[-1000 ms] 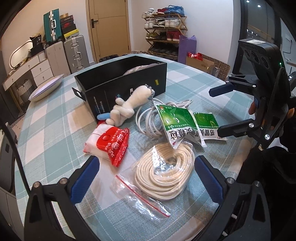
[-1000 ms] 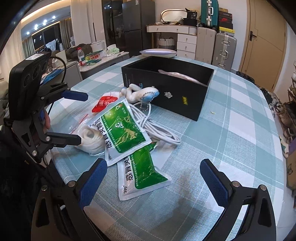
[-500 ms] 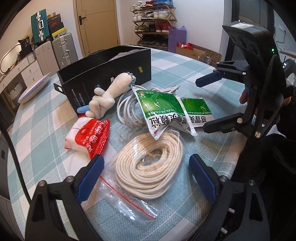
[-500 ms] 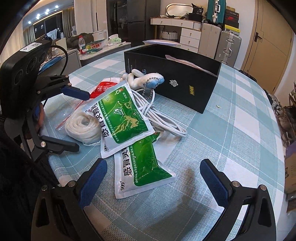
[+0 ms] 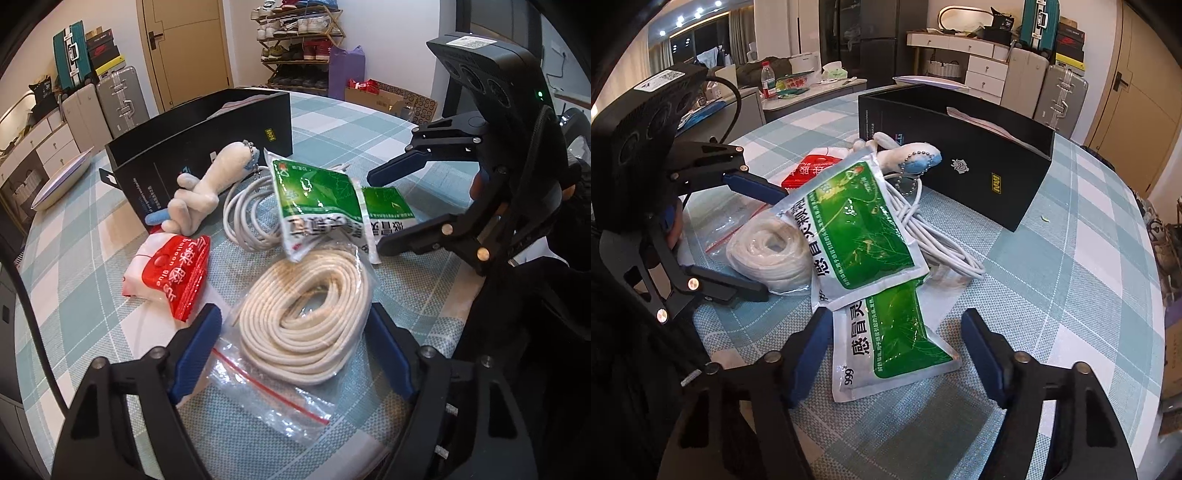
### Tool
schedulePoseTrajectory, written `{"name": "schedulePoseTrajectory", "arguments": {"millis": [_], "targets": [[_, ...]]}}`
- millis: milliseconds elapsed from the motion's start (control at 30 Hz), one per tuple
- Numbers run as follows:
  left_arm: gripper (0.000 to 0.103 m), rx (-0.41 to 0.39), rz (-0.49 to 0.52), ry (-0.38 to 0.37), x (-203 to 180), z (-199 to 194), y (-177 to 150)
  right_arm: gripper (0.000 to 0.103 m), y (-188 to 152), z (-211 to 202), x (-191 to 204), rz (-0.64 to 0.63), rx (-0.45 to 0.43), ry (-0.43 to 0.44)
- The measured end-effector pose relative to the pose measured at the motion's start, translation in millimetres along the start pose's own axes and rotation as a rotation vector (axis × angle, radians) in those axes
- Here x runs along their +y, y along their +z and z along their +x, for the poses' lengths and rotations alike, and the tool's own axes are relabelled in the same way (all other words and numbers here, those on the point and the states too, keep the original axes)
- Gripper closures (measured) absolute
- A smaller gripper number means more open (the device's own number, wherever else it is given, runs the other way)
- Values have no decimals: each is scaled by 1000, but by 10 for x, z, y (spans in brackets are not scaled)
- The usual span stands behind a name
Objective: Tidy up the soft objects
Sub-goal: 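Grasp the bagged cream rope coil with the left tool while the right tool grasps a green packet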
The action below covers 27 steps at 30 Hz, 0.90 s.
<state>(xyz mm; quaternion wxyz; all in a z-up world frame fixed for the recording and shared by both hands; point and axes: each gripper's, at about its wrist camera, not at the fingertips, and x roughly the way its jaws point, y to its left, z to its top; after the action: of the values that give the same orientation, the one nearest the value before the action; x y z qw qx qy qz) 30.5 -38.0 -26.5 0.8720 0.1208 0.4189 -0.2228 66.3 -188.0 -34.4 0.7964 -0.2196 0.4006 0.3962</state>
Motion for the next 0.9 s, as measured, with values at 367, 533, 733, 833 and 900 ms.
{"name": "schedulePoseTrajectory", "arguments": {"millis": [367, 533, 733, 833, 900], "targets": [[18, 0, -42, 4, 35, 75, 46, 42, -7, 1, -25, 11, -6, -1], [21, -2, -56, -9, 38, 90, 51, 54, -10, -24, 30, -11, -25, 6], [55, -11, -51, -21, 21, 44, 65, 69, -66, -87, 22, -8, -52, 11], [64, -25, -62, -29, 45, 17, 66, 71, -91, -115, 0, 0, -60, 13], [65, -33, -72, -32, 63, -3, 69, 72, -110, -133, -21, 9, -66, 16]]}}
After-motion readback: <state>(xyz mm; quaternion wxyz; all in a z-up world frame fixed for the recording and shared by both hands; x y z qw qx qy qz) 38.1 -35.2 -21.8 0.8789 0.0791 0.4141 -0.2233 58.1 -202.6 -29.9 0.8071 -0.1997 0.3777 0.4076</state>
